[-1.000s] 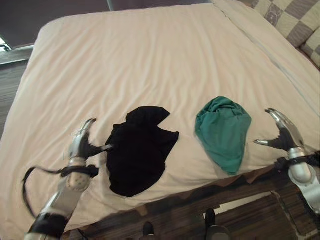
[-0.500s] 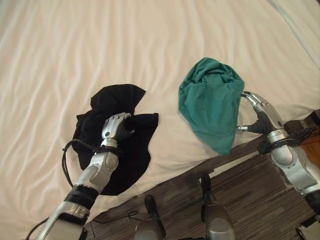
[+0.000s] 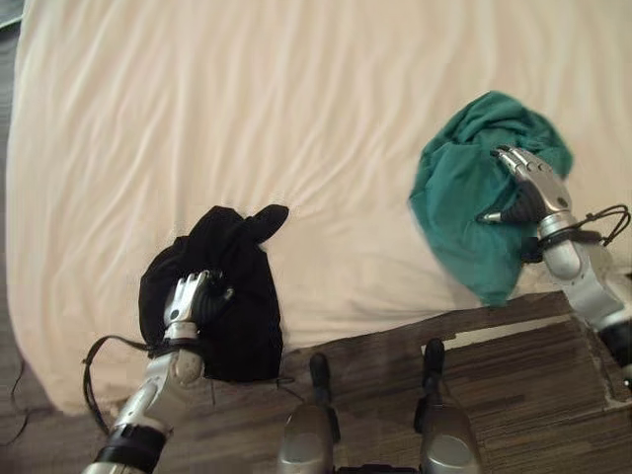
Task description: Tidy up the quilt and then pick up the clothes from the bed and put them into the laundry hamper.
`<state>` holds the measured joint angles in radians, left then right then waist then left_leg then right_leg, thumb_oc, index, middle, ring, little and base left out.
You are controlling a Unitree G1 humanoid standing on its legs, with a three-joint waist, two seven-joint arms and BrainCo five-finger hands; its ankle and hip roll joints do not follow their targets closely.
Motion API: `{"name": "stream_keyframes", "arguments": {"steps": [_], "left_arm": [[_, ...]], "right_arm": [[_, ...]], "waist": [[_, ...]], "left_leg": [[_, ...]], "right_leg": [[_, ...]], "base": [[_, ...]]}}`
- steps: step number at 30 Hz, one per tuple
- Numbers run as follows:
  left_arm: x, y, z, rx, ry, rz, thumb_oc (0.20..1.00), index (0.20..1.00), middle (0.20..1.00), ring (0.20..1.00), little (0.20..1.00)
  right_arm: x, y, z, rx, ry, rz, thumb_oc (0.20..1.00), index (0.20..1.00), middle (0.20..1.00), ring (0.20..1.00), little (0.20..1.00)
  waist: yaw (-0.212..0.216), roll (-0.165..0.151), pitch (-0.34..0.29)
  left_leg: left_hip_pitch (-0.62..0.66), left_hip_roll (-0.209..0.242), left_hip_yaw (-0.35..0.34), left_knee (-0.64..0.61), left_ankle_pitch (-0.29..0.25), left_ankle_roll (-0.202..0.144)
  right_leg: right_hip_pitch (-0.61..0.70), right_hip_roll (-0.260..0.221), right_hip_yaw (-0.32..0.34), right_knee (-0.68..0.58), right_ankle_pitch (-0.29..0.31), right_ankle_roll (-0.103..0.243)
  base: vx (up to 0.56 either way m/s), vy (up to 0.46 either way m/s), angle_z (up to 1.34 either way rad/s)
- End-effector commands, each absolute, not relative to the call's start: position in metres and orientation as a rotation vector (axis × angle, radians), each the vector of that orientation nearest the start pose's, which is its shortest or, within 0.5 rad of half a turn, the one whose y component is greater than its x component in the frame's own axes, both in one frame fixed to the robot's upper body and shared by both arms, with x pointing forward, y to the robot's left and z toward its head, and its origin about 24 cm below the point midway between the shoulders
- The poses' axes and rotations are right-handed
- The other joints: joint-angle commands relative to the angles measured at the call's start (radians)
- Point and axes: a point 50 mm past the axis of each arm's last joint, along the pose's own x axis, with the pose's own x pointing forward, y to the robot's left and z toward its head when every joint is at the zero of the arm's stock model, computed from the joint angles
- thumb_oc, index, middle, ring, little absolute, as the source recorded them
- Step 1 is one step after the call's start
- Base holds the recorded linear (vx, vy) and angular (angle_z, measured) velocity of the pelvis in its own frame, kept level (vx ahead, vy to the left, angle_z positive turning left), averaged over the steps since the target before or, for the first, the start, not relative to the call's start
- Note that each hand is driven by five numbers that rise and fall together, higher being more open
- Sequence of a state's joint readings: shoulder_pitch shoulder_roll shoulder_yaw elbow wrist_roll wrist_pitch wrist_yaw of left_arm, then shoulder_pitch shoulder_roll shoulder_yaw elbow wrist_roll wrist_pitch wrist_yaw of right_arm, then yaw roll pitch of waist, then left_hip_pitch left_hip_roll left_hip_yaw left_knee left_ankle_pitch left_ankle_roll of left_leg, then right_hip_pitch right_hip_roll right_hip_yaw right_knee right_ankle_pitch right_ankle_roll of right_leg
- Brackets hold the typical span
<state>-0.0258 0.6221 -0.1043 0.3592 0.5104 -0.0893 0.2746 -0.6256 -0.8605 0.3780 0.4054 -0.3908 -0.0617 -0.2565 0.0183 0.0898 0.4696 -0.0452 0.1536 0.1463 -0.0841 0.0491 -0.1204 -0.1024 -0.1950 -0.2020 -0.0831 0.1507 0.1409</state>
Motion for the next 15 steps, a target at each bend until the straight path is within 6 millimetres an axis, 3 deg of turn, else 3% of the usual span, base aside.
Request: {"name": "stream_keyframes", "arguments": {"steps": [1,3,4,5,7,9,10,12,15], "left_arm": [[0.187,0.34,-0.01,1.197,0.437,0.147,0.2,0.2,0.2,0.2,0.2],[0.187,0.337,-0.012,1.191,0.431,0.131,0.2,0.2,0.2,0.2,0.2],[0.187,0.337,-0.012,1.19,0.431,0.132,0.2,0.2,0.2,0.2,0.2],[0.189,0.33,-0.012,1.176,0.415,0.105,0.2,0.2,0.2,0.2,0.2],[0.191,0.326,-0.01,1.167,0.397,0.087,0.2,0.2,0.2,0.2,0.2],[0.198,0.304,-0.006,1.077,0.325,0.063,0.2,0.2,0.2,0.2,0.2],[0.2,0.297,-0.006,1.026,0.31,0.057,0.2,0.2,0.2,0.2,0.2],[0.202,0.283,-0.011,0.818,0.293,0.089,0.2,0.2,0.2,0.2,0.2],[0.198,0.272,-0.026,0.594,0.347,0.111,0.2,0.2,0.2,0.2,0.2]], "right_arm": [[0.357,-0.276,0.18,-1.358,-0.216,-0.181,1.0,1.0,1.0,1.0,1.0],[0.362,-0.281,0.159,-1.343,-0.1,-0.155,0.2,0.2,0.2,0.2,0.2],[0.363,-0.281,0.159,-1.342,-0.101,-0.154,0.2,0.2,0.2,0.2,0.2],[0.362,-0.284,0.138,-1.304,-0.003,-0.127,0.2,0.2,0.2,0.2,0.2],[0.36,-0.282,0.127,-1.292,0.032,-0.099,0.2,0.2,0.2,0.2,0.2],[0.341,-0.267,0.086,-1.096,0.09,-0.013,0.2,0.2,0.2,0.2,0.2],[0.327,-0.264,0.064,-0.975,0.132,0.0,0.2,0.2,0.2,0.2,0.2],[0.291,-0.246,0.02,-0.531,0.219,0.012,0.2,0.2,0.2,0.2,0.2],[0.233,-0.227,-0.031,-0.221,0.355,0.08,0.2,0.2,0.2,0.2,0.2]], "waist": [[0.042,-0.039,-0.006],[0.05,-0.031,-0.001],[0.048,-0.031,-0.002],[0.051,-0.027,-0.005],[0.052,-0.027,-0.012],[0.04,-0.044,-0.035],[0.038,-0.052,-0.052],[0.01,-0.074,-0.081],[-0.016,-0.101,-0.131]], "left_leg": [[-0.055,0.061,-0.029,0.028,0.027,-0.047],[-0.064,0.059,-0.033,0.026,0.032,-0.046],[-0.065,0.059,-0.034,0.026,0.033,-0.046],[-0.067,0.057,-0.04,0.023,0.033,-0.044],[-0.067,0.055,-0.044,0.021,0.033,-0.042],[-0.053,0.047,-0.047,0.017,0.015,-0.036],[-0.052,0.042,-0.047,0.015,0.011,-0.029],[-0.03,0.03,-0.037,0.015,-0.012,-0.019],[0.0,0.014,-0.045,0.006,-0.024,-0.007]], "right_leg": [[-0.145,-0.096,0.059,0.278,-0.184,0.064],[-0.15,-0.1,0.052,0.282,-0.184,0.065],[-0.151,-0.1,0.051,0.282,-0.184,0.065],[-0.147,-0.103,0.043,0.281,-0.185,0.066],[-0.139,-0.103,0.037,0.276,-0.185,0.066],[-0.111,-0.101,0.029,0.252,-0.187,0.067],[-0.104,-0.099,0.026,0.232,-0.176,0.067],[-0.081,-0.096,0.022,0.203,-0.155,0.074],[-0.053,-0.098,0.017,0.217,-0.154,0.081]], "base": [[-0.07,0.021,0.21],[-0.03,0.013,0.16],[-0.04,0.011,0.1],[-0.04,0.023,0.09],[-0.04,0.044,0.12],[-0.03,0.09,0.19],[0.0,0.081,0.22],[0.01,0.113,0.06],[0.06,0.057,-0.06]]}}
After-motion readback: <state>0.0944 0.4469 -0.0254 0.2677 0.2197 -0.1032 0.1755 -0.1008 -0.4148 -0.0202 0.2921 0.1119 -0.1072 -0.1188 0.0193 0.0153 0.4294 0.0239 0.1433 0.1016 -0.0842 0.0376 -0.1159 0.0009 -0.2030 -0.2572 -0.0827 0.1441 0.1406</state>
